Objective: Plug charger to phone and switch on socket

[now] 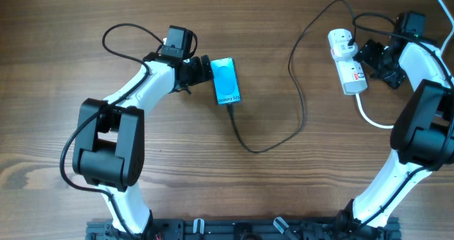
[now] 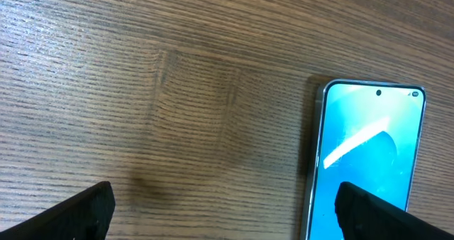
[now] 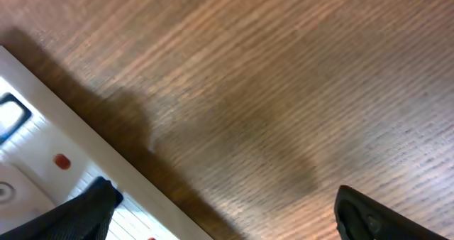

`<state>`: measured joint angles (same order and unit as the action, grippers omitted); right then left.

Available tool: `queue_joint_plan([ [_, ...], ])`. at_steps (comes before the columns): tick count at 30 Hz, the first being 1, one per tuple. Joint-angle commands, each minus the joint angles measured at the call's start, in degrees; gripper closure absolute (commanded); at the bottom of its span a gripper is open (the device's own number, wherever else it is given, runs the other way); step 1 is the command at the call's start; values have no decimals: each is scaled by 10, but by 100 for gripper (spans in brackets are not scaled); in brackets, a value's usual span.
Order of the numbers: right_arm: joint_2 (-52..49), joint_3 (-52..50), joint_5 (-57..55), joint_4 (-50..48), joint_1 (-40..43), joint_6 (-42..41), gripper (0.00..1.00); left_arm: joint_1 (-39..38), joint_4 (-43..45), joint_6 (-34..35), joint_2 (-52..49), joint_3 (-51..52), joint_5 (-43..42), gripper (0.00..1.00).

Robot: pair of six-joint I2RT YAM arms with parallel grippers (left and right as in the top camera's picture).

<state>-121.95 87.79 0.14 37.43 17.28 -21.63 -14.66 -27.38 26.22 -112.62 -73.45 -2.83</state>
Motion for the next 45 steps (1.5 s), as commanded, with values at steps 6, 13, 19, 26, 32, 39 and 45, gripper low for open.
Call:
queue_joint_plan([
  [6,-23,-2,27,-24,-3,-10,0,-1,2,-2,-6,2,7,0],
  [13,-23,-2,-28,-28,-3,-11,0,-1,2,-2,-6,2,7,0],
  [19,-23,-2,-48,-29,-3,-9,0,-1,2,-2,-6,2,7,0],
  [26,-23,-2,14,-26,-4,21,0,-1,2,-2,-6,2,8,0],
  [32,-23,-2,30,-13,-4,21,0,-1,2,-2,-6,2,8,0],
  [39,-23,-2,29,4,-4,21,0,-1,2,-2,-6,2,8,0],
  [45,-24,-2,30,12,-4,22,0,-1,2,-2,-6,2,8,0],
])
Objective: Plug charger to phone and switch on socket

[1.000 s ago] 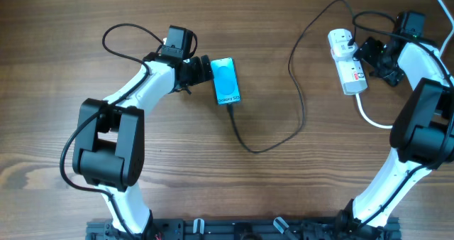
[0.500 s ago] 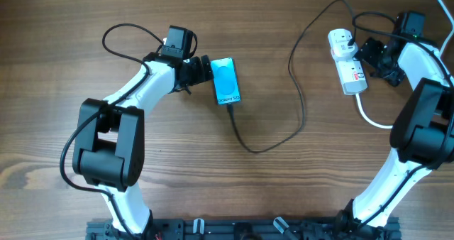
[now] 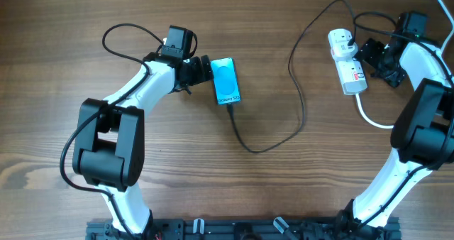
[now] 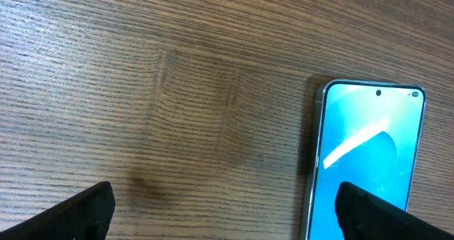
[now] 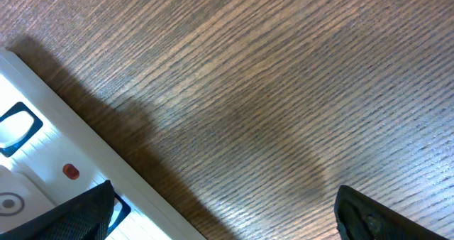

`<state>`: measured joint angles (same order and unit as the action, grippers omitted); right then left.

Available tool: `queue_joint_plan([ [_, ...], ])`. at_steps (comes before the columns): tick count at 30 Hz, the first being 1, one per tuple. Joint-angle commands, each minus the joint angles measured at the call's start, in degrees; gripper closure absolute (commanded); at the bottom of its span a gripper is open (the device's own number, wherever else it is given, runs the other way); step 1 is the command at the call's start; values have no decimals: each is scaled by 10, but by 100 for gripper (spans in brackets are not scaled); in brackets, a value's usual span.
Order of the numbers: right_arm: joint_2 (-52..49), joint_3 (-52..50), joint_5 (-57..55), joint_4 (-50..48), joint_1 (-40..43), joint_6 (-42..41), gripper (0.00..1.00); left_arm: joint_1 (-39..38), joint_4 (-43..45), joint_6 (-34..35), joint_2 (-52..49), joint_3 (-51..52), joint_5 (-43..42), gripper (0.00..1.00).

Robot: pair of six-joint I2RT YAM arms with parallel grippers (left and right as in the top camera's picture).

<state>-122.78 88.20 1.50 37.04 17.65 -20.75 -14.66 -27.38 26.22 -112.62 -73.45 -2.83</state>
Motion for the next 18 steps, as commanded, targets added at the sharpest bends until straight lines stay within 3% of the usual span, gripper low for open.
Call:
queue_joint_plan([
  [1,-15,-6,17,16,-7,13,0,-1,2,-2,-6,2,8,0],
  [18,-15,-6,52,12,-7,37,0,-1,2,-2,-6,2,8,0],
])
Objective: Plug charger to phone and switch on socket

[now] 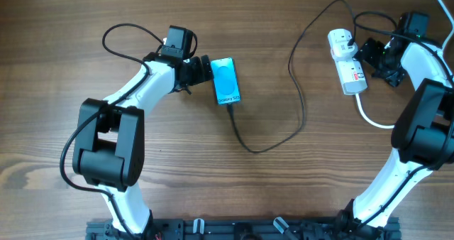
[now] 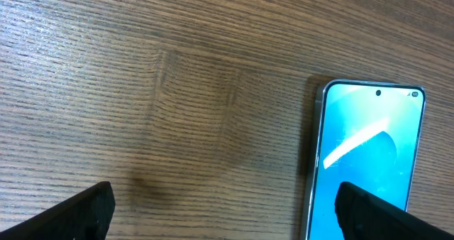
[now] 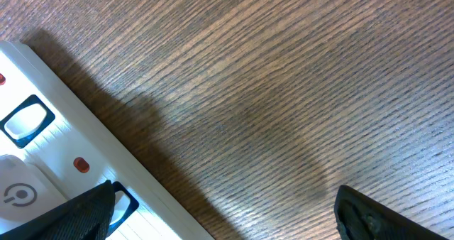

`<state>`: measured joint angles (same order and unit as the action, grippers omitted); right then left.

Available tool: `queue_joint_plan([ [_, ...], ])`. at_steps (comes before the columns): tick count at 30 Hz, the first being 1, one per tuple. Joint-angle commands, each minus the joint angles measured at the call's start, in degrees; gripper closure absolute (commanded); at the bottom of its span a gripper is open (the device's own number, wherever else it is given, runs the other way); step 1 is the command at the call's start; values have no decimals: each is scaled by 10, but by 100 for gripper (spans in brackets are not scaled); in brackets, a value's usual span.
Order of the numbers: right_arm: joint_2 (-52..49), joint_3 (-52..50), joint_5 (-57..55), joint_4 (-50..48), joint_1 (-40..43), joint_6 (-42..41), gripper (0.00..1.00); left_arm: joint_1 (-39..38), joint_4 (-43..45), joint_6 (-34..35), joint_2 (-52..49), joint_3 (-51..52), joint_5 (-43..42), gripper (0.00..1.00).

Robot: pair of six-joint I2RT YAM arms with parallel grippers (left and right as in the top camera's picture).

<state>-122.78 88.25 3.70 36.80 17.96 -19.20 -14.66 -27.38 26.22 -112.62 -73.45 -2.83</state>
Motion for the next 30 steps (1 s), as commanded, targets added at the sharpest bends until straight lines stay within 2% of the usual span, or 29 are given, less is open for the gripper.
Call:
queue_joint_plan([
  [1,-15,-6,30,15,-11,21,0,-1,2,-2,-6,2,8,0],
  [30,-15,-45,43,-2,-11,31,0,-1,2,-2,-6,2,8,0],
])
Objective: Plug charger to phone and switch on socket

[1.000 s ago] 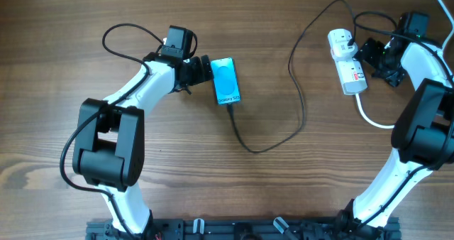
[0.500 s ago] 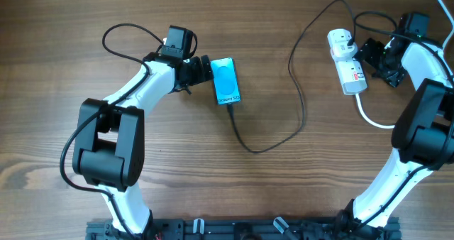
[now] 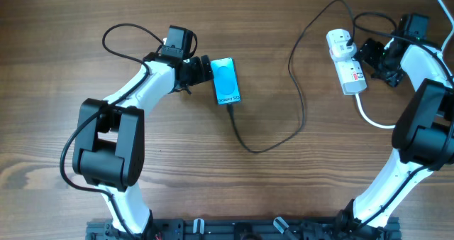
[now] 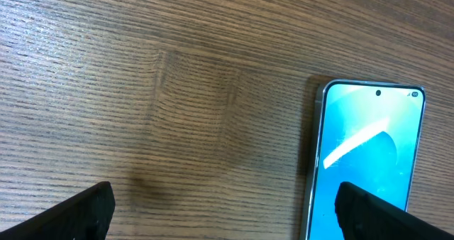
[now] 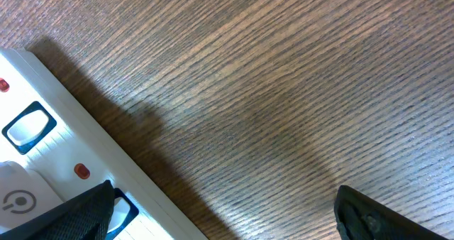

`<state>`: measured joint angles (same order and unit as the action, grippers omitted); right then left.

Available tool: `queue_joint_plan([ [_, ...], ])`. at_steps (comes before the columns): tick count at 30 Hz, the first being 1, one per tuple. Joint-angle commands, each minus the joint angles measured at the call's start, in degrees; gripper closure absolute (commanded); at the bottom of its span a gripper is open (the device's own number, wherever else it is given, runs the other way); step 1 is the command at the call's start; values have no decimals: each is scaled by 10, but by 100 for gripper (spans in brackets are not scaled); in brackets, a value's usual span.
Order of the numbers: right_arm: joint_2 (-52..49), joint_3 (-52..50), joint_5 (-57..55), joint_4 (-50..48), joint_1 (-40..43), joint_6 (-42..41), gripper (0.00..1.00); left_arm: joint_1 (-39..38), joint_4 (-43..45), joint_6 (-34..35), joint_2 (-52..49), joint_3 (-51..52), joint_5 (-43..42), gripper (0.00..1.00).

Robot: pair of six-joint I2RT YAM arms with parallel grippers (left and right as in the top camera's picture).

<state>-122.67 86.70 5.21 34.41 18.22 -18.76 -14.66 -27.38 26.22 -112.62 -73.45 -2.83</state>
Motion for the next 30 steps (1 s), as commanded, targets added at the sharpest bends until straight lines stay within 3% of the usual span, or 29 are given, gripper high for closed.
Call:
queue_joint_plan([
  [1,-16,-30,28,23,-14,27,0,-1,2,-2,-6,2,8,0],
  [7,-16,-30,80,29,-14,44,0,-1,2,-2,-6,2,8,0],
  [23,-16,-29,66,45,-14,36,0,-1,2,-2,-6,2,8,0],
  [30,23,49,55,106,1,37,0,-1,2,-2,-6,2,8,0],
])
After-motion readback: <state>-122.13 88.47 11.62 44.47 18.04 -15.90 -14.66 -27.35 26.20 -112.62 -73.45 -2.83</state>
